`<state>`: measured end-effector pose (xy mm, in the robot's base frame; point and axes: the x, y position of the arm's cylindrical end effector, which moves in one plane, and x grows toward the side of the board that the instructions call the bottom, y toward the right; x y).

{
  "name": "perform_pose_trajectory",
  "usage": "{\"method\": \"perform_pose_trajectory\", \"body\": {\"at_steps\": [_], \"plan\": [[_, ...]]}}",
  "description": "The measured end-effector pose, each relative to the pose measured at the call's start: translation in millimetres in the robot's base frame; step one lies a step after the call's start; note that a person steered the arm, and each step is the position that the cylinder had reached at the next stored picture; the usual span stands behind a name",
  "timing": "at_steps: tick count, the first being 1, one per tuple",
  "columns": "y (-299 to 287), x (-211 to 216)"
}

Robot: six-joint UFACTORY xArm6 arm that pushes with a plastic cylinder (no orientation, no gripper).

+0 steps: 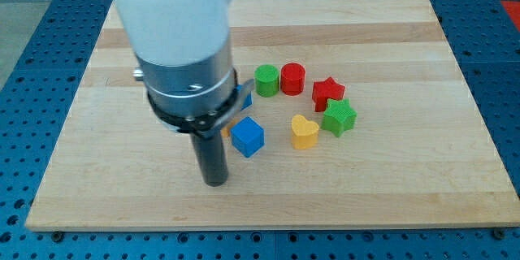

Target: Move the blue cube to the left of yellow heart

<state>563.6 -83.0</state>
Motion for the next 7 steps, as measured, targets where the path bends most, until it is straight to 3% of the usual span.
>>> {"method": "perform_pose_trajectory", "body": {"at_steps": [3, 7], "plan": [[-21, -36], [43, -40]]}}
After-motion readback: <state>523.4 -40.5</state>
